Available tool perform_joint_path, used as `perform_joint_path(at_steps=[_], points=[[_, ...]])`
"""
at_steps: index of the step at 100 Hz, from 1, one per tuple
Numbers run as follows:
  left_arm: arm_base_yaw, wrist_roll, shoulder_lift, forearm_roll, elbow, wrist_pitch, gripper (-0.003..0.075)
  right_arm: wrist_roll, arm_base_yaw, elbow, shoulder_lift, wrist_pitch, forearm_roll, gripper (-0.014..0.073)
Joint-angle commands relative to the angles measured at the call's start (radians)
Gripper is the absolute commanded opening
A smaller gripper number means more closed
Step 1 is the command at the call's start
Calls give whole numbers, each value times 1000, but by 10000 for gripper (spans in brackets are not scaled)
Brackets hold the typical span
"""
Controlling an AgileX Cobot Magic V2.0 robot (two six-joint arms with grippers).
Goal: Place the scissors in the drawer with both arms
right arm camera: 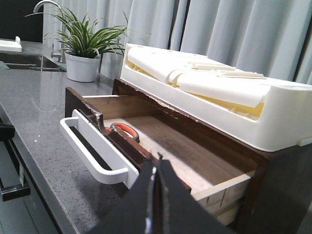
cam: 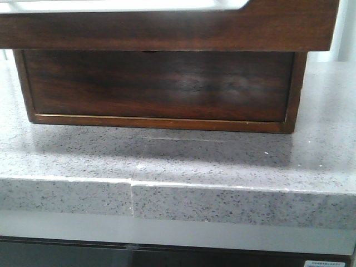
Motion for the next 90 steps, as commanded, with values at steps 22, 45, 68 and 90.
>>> perform_joint_path(at_steps=[22,45,68,90], points=[[-12,-31,-56,3,21,176,-20,0,-5,-24,7,-77,5,-45],[-12,-31,-56,3,21,168,-20,0,-5,-24,7,-77,5,-45],[-12,-31,-56,3,21,168,-20,0,-5,-24,7,-77,5,-45],[-12,-31,-56,3,21,168,-20,0,-5,-24,7,-77,5,-45]])
